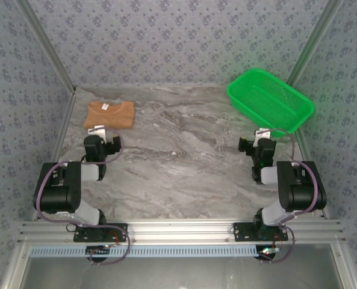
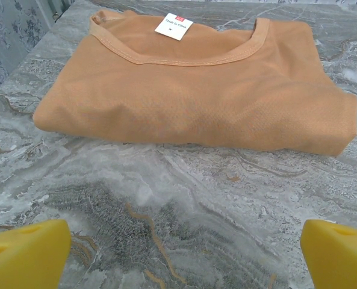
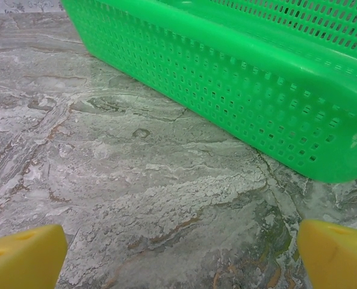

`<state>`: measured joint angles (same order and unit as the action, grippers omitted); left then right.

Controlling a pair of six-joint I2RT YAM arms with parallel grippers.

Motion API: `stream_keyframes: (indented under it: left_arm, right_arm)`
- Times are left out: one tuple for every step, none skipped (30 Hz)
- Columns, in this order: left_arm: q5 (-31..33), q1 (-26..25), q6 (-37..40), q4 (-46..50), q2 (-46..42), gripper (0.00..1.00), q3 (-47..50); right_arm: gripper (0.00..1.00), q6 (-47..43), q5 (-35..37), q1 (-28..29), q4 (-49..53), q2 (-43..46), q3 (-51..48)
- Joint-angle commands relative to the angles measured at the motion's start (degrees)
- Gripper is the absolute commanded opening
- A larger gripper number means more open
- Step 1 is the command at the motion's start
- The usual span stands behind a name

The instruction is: Fold the inside-out t-shirt

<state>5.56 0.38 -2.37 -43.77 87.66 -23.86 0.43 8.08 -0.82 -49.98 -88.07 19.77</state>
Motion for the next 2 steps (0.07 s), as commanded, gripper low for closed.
stream_keyframes:
  left_arm:
    - [-0.90, 0.22, 0.56, -2.55, 0.07, 0.98, 0.13]
    - [-0.90, 0.23, 0.61, -2.55, 0.07, 0.98, 0.13]
  right_arm:
    - [1.00, 0.39, -0.42, 0.45, -1.48, -0.20, 0.90]
    - [1.00, 0.45, -0.24, 0.39, -1.46, -0.17, 0.92]
